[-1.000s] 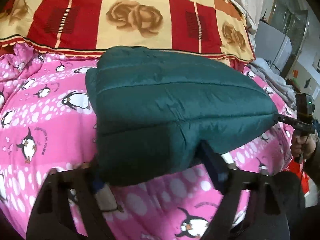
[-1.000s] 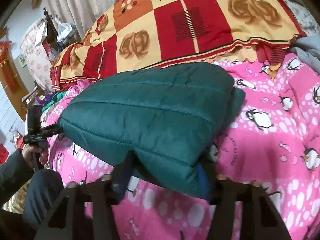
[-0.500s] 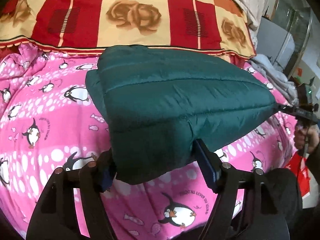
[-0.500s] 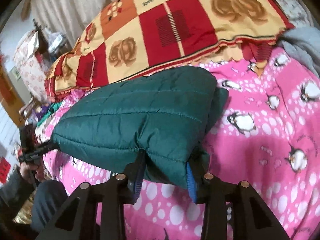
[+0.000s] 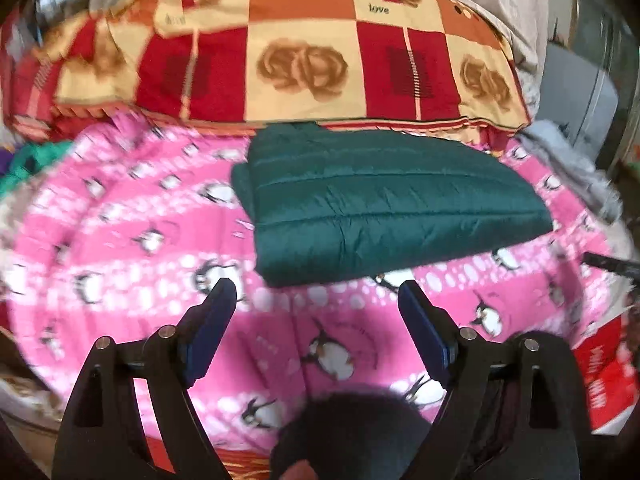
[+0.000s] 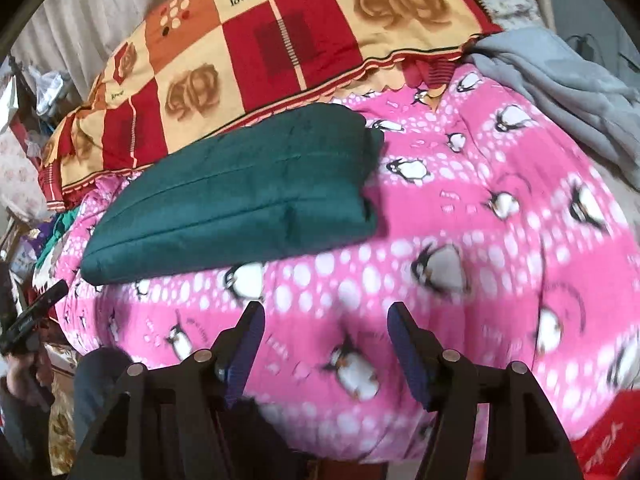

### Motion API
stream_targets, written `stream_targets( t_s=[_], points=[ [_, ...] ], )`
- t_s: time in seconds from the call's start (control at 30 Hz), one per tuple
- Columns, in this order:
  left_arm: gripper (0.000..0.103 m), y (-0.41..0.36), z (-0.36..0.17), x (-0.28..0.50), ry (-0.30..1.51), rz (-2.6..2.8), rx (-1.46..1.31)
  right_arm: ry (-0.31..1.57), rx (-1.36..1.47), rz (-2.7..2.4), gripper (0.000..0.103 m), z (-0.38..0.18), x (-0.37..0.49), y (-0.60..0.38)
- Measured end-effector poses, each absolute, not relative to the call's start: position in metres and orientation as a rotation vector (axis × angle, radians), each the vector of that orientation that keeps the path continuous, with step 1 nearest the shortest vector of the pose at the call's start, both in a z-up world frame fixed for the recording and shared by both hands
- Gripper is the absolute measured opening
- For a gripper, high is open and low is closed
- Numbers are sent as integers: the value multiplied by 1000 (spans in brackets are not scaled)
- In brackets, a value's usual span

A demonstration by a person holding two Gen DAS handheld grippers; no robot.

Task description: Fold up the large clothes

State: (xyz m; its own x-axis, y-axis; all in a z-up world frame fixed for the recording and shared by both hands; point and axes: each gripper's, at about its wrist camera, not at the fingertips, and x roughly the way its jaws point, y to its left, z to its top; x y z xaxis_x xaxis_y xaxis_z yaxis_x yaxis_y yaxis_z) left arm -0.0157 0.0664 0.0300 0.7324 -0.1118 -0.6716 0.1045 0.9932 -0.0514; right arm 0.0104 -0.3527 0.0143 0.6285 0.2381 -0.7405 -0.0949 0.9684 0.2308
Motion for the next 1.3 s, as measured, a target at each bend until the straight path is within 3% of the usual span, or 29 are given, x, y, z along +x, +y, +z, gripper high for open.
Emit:
stream_targets(
  t_s=[0.17,0.4,0.73,1.3],
  points=[
    [83,50,38,-48,690,40,108,851,123,234,61,18,-27,-333],
    [83,42,56,-74,758,9,-44,777,-93,159,61,43,-76,-315],
    [83,-9,78,-82,791,20,17,755,-36,110,61,66,-85,-336],
    [84,-17,85,-88,793,-17,9,735,-56,135,61,80,-88,-322]
  ],
)
